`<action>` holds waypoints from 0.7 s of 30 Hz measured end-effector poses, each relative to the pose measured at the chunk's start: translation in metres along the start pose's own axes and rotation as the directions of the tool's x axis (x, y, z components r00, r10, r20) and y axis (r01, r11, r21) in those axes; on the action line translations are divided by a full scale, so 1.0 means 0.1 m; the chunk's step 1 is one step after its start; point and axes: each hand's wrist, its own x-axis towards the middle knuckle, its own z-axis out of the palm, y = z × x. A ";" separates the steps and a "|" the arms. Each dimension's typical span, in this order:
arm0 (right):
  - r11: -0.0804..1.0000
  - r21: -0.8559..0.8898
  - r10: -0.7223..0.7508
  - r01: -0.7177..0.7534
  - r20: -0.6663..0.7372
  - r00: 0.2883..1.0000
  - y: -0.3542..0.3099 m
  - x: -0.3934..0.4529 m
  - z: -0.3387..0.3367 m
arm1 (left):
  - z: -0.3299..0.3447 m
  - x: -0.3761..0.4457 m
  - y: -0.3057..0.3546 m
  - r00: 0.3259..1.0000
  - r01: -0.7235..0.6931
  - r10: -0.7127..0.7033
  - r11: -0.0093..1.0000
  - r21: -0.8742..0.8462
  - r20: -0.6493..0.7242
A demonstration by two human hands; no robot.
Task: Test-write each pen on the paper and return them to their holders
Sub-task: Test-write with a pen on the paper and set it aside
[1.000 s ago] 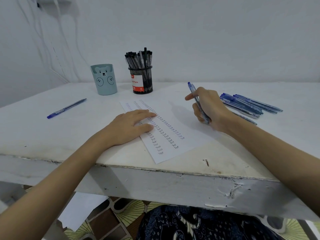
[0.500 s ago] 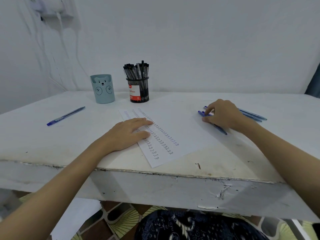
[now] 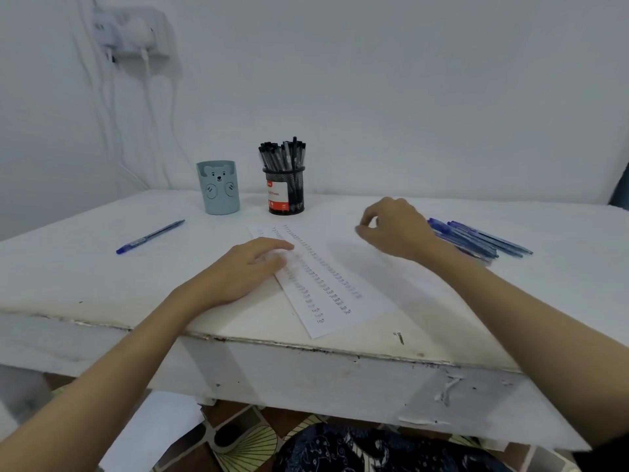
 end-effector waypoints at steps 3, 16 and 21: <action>0.986 0.036 -0.163 0.160 0.079 0.983 -0.56 0.16 0.14 | -0.28 -0.22 -0.21 0.996 0.056 -0.053 0.997 0.045 -0.066; 0.818 -0.038 -0.514 0.573 0.398 0.760 -2.39 0.80 1.25 | -0.98 -0.86 -1.19 0.864 0.354 -0.281 0.929 0.108 -0.418; 0.750 -0.115 -0.564 0.652 0.404 0.720 -2.65 0.99 1.60 | -0.99 -0.85 -1.23 0.854 0.356 -0.278 0.928 0.106 -0.439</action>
